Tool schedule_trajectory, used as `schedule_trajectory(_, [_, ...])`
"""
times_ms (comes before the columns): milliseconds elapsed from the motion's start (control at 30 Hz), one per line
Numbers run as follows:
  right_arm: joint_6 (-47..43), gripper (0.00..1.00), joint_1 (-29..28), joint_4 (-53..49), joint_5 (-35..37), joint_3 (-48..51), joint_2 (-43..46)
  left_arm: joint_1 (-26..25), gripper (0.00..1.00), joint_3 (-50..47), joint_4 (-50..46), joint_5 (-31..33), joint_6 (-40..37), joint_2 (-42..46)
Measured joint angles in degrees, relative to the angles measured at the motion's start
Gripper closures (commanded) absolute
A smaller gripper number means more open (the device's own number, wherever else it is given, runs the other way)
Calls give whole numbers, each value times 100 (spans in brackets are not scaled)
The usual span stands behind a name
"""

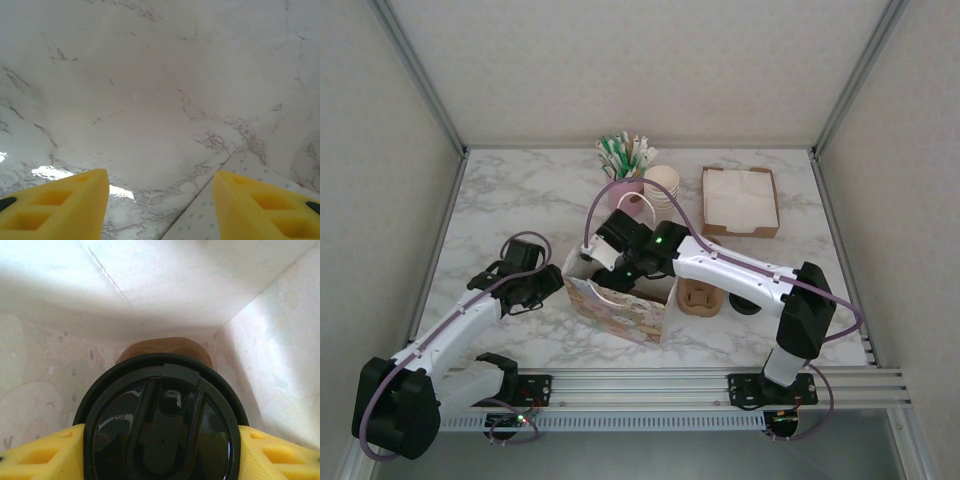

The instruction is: Pack the takeout coffee

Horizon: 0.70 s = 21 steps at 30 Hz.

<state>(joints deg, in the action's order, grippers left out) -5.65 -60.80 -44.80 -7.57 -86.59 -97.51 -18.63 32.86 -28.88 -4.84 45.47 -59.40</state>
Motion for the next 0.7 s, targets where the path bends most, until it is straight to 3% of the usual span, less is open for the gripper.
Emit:
schedule_trajectory(333, [37, 45, 0, -2, -450, 0, 83, 0, 44, 0, 0, -4, 0, -2])
schedule_trajectory(700, [37, 46, 0, -2, -452, 0, 83, 0, 44, 0, 0, -33, 0, -2])
